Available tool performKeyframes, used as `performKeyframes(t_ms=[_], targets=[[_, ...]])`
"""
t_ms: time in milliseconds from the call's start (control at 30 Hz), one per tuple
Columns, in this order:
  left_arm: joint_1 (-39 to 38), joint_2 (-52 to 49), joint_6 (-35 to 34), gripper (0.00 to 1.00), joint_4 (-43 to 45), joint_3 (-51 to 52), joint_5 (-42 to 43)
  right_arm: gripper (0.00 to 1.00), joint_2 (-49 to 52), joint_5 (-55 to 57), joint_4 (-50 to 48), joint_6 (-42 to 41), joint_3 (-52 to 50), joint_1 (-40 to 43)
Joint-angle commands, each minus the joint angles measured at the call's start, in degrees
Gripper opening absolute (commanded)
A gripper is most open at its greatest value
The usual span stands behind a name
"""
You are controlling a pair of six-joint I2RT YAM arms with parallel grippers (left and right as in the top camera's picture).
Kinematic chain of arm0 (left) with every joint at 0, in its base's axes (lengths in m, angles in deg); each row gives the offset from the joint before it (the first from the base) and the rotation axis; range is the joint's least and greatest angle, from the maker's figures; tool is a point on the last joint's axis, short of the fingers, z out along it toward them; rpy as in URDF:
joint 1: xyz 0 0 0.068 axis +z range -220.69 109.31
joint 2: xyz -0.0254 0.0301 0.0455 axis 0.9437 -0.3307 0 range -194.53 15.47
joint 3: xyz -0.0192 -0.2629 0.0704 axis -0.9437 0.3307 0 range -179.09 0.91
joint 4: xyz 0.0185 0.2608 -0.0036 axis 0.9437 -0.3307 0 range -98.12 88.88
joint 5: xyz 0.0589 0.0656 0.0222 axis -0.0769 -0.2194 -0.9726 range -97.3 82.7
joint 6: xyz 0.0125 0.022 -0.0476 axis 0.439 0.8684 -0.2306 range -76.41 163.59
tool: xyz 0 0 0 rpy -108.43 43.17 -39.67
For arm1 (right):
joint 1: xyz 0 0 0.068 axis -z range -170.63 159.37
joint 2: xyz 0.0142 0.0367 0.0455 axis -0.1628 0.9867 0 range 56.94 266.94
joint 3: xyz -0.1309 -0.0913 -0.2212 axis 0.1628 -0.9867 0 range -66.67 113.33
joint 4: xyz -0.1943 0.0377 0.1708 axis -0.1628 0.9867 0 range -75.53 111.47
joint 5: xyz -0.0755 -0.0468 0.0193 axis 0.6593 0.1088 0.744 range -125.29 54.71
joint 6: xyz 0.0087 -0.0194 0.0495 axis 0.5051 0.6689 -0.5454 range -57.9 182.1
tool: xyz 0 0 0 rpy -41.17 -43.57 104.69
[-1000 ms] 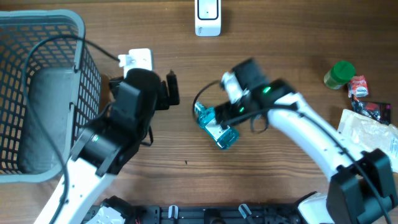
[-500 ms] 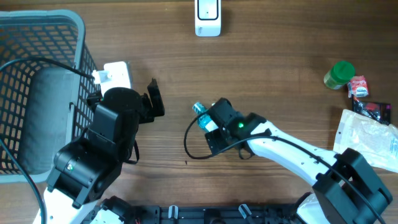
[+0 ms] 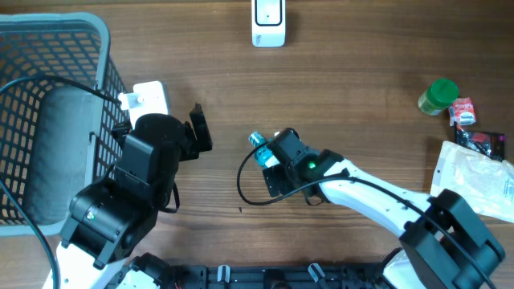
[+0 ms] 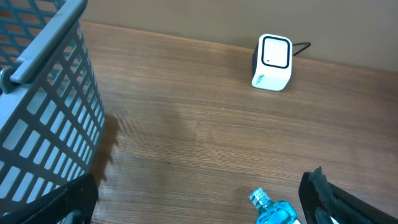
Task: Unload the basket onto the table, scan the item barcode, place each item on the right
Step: 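Lower the right gripper onto the lying bottle and grasp its body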
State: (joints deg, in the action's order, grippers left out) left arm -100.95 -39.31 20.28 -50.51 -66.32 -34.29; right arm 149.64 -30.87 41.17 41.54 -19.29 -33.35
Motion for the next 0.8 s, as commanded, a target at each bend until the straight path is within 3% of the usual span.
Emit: performKeyframes(t_ms=[0,133,300,467,767], targets=[[0.2,0.5,-1.2,1.0,-1.0,-1.0,-2.8,0.98,2.8,-1.5,-0.1,-2.1,-0.3,-0.1],[0.2,0.5,-1.2,1.0,-1.9,-1.0,-3.4,0.94,3.5,-1.5,0.0,-3.6,-0.3,-0.1],[0.2,0.5,-1.2,1.0,-2.0,-1.0,-3.4,0.76,3.5,-1.4,0.1,-3.6,-0.3,-0.1],[0.2,0.4,-1.2,1.0,-2.6,-1.0,-3.4,0.65,3.5,-0.3,-1.0,-3.7,-0.3,-0.1],[0.2,-0.3,-2.7,1.0,-3.1,-1.0,-3.3,0.65,2.8,-0.2,-2.8,-3.6,1.8,-0.1]])
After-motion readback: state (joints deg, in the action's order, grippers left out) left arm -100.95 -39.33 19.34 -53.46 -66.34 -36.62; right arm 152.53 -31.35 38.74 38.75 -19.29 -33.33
